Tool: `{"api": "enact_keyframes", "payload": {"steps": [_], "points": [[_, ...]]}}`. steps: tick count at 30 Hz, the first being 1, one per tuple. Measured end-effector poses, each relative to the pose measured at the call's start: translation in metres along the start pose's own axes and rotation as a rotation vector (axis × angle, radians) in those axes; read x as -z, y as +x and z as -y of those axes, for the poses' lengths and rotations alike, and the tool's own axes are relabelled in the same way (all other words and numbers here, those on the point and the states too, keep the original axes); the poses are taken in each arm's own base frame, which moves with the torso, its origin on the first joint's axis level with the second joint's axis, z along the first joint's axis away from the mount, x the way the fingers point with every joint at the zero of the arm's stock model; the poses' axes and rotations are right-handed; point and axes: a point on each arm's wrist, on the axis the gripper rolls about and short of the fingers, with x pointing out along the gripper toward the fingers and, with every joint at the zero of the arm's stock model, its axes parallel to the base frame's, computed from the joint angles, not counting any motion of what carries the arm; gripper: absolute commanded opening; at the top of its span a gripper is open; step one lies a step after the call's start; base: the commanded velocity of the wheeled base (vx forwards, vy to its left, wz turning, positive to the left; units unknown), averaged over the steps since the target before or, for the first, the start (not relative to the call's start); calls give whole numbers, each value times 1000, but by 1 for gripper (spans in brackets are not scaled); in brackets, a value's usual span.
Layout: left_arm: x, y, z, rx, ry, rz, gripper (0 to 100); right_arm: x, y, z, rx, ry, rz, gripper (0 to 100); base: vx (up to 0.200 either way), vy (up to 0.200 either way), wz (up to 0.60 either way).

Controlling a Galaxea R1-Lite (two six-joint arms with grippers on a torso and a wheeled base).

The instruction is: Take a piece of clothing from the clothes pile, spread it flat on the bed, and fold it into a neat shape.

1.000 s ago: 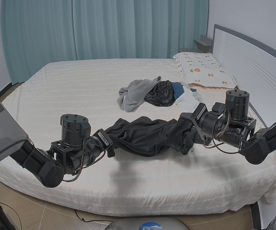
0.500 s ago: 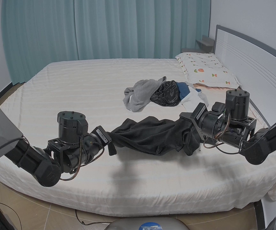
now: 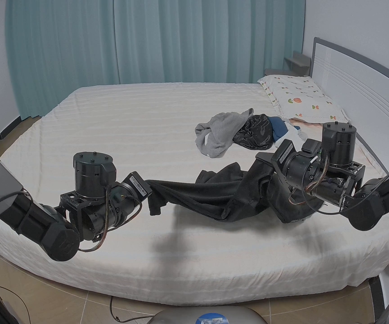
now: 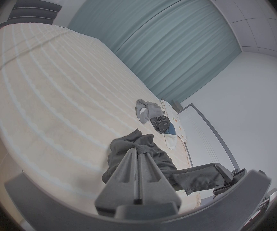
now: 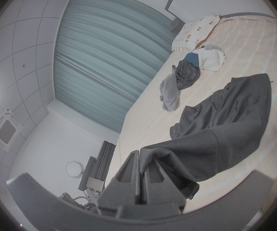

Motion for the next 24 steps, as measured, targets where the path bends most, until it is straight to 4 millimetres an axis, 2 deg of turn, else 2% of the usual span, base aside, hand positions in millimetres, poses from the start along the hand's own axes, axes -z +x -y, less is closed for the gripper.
{"api": "enact_keyframes", "payload": {"steps": [24], "points": [[-6,-2,-2,-7,-5,15,0,-4,-1,-3,-35,5,26,0,0,200,0]]}}
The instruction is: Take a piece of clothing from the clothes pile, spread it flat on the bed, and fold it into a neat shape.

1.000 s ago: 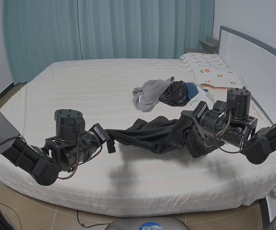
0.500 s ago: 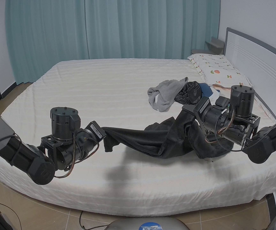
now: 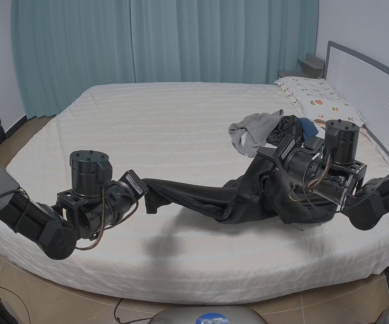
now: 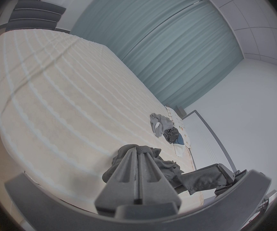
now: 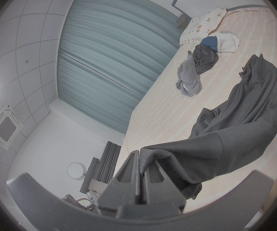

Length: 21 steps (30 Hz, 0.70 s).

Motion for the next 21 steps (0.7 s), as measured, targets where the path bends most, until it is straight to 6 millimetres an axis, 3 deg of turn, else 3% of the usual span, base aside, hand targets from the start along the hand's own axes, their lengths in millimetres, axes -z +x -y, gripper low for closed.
{"api": "enact_keyframes", "payload": {"steps": [21], "points": [[-5,-3,-3,-10,-5,13,0,2,1,-1,-2,-1,-4,0,0,200,0]]}}
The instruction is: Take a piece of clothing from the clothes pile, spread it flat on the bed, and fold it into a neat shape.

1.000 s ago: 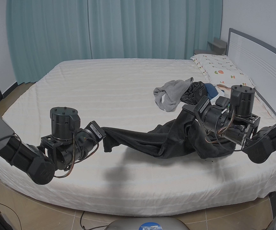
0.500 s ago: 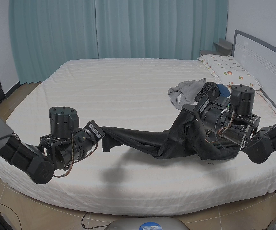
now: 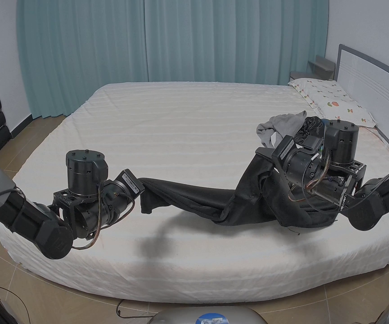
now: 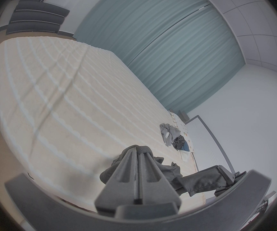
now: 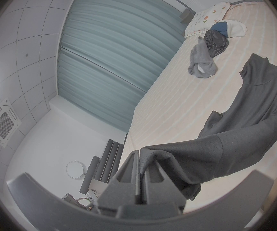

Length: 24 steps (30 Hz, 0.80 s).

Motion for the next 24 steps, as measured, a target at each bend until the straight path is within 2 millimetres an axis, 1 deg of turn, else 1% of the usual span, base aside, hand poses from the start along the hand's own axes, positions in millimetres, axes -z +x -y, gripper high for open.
{"api": "enact_keyframes", "payload": {"steps": [4,11,17,22,24], "points": [[-2,-2,-1,-5,-2,4,0,0,0,0,-1,0,0,0,0,200,0],[-4,-7,0,-1,-3,10,0,0,-2,2,10,0,1,0,0,0,0],[-1,-13,-1,-21,5,-18,0,0,-15,9,38,1,-2,0,0,0,0],[3,-17,0,-25,11,-30,0,-1,-31,12,54,4,0,0,0,0,0],[6,-20,0,-25,16,-41,0,-2,-38,11,54,5,4,0,-200,0,0]]}}
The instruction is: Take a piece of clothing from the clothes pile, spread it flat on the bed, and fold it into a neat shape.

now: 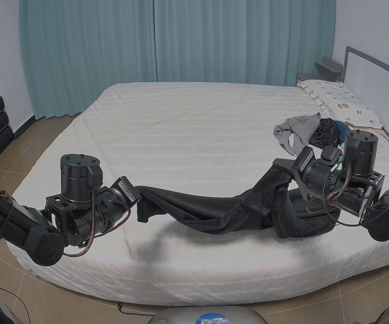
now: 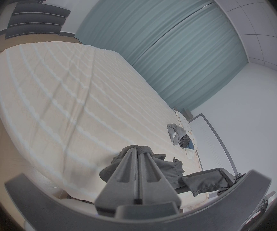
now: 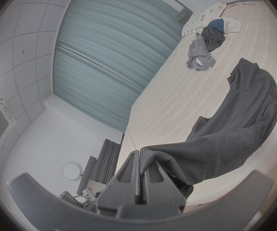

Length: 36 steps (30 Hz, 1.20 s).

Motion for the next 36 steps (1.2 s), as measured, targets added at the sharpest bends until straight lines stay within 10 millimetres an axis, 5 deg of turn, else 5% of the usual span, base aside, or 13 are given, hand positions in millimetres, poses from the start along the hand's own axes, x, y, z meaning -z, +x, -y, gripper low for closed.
{"api": "enact_keyframes", "payload": {"steps": [9,17,28,36], "points": [[13,-34,6,12,34,-48,0,-4,-40,-7,-11,-5,45,0,-200,0,0],[5,-78,21,72,50,-41,0,-15,-83,-30,-73,-38,145,0,-100,0,0],[-40,-122,59,195,48,79,0,-62,-133,-94,-264,-87,344,0,0,0,0],[-88,-114,98,250,10,217,0,-103,-138,-133,-328,-112,437,0,0,0,0]]}}
